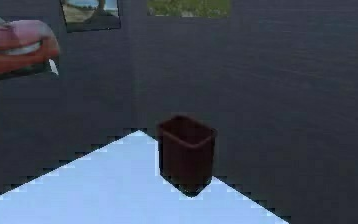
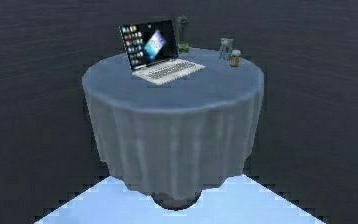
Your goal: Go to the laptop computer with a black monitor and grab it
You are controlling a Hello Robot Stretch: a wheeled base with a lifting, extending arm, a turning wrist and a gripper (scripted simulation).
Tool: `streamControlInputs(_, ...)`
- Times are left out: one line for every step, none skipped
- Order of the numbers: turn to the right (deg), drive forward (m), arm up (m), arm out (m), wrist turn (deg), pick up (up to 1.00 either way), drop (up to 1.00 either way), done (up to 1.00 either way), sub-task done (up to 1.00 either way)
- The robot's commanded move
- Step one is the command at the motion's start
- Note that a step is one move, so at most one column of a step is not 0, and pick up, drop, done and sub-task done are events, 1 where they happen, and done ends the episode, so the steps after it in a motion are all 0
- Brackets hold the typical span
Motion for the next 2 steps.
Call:
streamControlInputs(45.0,0.00,0.00,0.00,0.0,0.00,0.00,0.00,0.00)
streamControlInputs(45.0,0.00,0.00,0.00,0.0,0.00,0.00,0.00,0.00)
